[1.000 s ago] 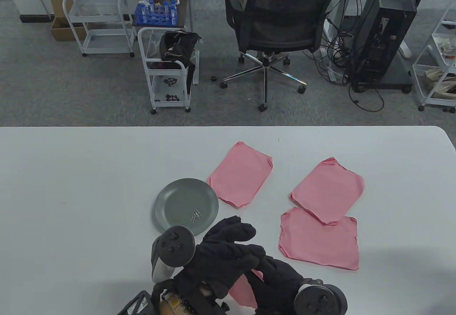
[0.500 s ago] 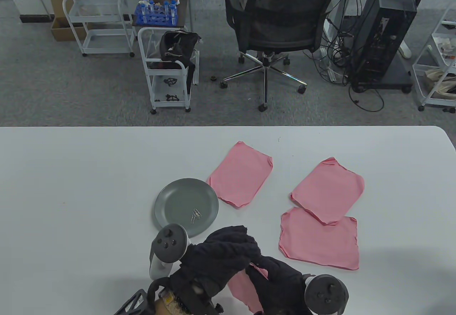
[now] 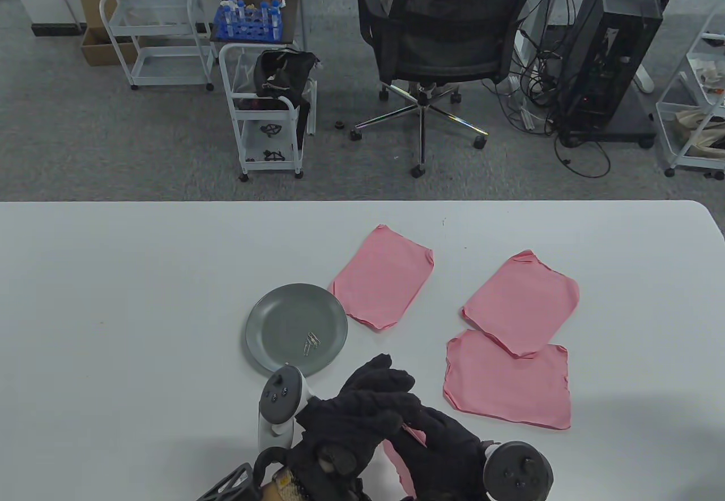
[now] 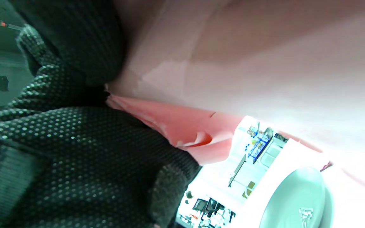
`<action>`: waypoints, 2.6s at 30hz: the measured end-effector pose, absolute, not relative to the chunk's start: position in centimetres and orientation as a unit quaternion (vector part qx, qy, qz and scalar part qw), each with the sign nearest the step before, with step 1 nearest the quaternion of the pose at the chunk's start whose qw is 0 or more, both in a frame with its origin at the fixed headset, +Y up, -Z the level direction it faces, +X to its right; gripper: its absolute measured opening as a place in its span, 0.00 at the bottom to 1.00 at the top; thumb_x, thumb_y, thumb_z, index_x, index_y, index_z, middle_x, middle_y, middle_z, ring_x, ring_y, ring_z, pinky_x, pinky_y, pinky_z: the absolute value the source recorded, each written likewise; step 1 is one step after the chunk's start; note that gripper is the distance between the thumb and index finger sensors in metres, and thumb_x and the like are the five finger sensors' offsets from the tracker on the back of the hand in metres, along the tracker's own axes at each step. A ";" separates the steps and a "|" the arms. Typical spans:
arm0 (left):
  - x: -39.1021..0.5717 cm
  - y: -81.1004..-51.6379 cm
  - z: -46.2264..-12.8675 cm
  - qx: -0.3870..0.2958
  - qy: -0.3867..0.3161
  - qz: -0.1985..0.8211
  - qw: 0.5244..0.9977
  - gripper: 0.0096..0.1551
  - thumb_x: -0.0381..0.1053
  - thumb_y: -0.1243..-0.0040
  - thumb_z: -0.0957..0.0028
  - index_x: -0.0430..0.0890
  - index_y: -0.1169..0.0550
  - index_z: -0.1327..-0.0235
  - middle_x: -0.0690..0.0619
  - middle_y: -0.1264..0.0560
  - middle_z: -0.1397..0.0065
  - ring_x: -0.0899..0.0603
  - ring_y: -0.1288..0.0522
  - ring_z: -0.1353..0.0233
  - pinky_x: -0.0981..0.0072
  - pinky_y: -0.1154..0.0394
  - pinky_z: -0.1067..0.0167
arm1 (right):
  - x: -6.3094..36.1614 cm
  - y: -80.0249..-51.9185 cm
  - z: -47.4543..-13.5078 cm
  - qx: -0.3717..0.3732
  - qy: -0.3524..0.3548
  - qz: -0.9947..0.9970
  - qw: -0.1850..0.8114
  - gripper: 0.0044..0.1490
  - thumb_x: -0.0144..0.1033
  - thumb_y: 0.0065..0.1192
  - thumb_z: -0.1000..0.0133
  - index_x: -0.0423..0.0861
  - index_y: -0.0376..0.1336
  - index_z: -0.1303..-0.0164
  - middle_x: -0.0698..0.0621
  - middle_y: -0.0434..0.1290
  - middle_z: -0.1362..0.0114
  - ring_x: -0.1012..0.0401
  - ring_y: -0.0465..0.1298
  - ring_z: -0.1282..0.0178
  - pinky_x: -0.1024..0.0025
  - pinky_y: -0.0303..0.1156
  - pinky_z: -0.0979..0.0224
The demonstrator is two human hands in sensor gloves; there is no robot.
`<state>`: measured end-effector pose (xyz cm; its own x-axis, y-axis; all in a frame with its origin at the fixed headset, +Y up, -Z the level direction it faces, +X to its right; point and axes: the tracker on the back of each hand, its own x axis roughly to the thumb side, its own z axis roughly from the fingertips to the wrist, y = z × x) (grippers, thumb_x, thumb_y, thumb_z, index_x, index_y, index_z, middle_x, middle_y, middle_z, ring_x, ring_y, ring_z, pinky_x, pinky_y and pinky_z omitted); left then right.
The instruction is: Pinch and push to attach paper clips
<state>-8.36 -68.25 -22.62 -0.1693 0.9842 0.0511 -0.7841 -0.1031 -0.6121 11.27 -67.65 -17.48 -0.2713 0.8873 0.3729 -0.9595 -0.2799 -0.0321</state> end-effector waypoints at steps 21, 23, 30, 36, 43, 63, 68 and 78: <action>-11.5 -62.3 -22.3 -0.045 -0.322 0.475 0.818 0.19 0.58 0.30 0.60 0.59 0.12 0.56 0.56 0.18 0.38 0.45 0.27 0.26 0.45 0.36 0.26 | 11.4 -67.2 -17.7 0.182 -0.139 0.791 0.568 0.24 0.48 0.68 0.51 0.48 0.70 0.49 0.52 0.81 0.55 0.53 0.80 0.59 0.52 0.69 0.30; -11.4 -62.2 -22.1 -0.034 -0.328 0.457 0.826 0.19 0.57 0.33 0.59 0.58 0.13 0.56 0.56 0.18 0.38 0.45 0.28 0.26 0.45 0.37 0.26 | 11.3 -67.2 -17.6 0.183 -0.138 0.791 0.567 0.24 0.48 0.68 0.51 0.48 0.70 0.49 0.52 0.81 0.55 0.53 0.80 0.59 0.52 0.69 0.30; -11.1 -62.0 -21.6 0.028 -0.350 0.412 0.841 0.19 0.58 0.41 0.59 0.58 0.17 0.57 0.57 0.19 0.41 0.47 0.27 0.27 0.46 0.37 0.26 | 10.9 -67.2 -17.7 0.195 -0.126 0.793 0.563 0.24 0.47 0.67 0.51 0.48 0.70 0.49 0.52 0.81 0.54 0.52 0.80 0.59 0.51 0.69 0.31; -11.3 -61.3 -21.2 0.063 -0.350 0.369 0.859 0.19 0.58 0.39 0.60 0.58 0.15 0.58 0.57 0.18 0.43 0.47 0.25 0.28 0.46 0.36 0.26 | 10.4 -66.7 -17.3 0.207 -0.152 0.834 0.489 0.24 0.45 0.64 0.51 0.47 0.69 0.48 0.50 0.80 0.53 0.51 0.80 0.58 0.49 0.68 0.32; -11.3 -61.0 -21.1 0.060 -0.355 0.358 0.862 0.19 0.58 0.36 0.61 0.57 0.13 0.60 0.56 0.16 0.44 0.47 0.24 0.29 0.45 0.36 0.27 | 10.3 -66.5 -17.1 0.214 -0.154 0.840 0.474 0.25 0.43 0.62 0.52 0.47 0.69 0.47 0.50 0.80 0.53 0.50 0.79 0.57 0.48 0.67 0.31; -10.2 -62.1 -21.4 0.023 -0.359 0.265 0.895 0.23 0.59 0.38 0.56 0.58 0.14 0.49 0.55 0.18 0.34 0.41 0.30 0.22 0.41 0.39 0.25 | 10.6 -68.7 -18.9 0.160 -0.064 0.810 0.561 0.27 0.44 0.59 0.51 0.40 0.68 0.50 0.50 0.81 0.54 0.51 0.80 0.59 0.50 0.69 0.33; -9.8 -62.0 -21.0 0.034 -0.381 0.263 0.885 0.25 0.55 0.36 0.56 0.60 0.18 0.42 0.55 0.20 0.32 0.43 0.27 0.24 0.40 0.38 0.26 | 11.0 -68.4 -18.8 0.159 -0.072 0.811 0.558 0.26 0.44 0.60 0.51 0.42 0.69 0.49 0.50 0.81 0.54 0.51 0.81 0.59 0.50 0.69 0.33; -13.6 -60.4 -21.8 0.075 -0.309 0.277 0.907 0.48 0.72 0.38 0.65 0.68 0.38 0.26 0.61 0.32 0.20 0.44 0.34 0.17 0.38 0.41 0.23 | 12.2 -68.4 -18.9 0.141 -0.076 0.775 0.611 0.26 0.45 0.59 0.50 0.44 0.67 0.47 0.50 0.80 0.51 0.51 0.80 0.56 0.50 0.69 0.33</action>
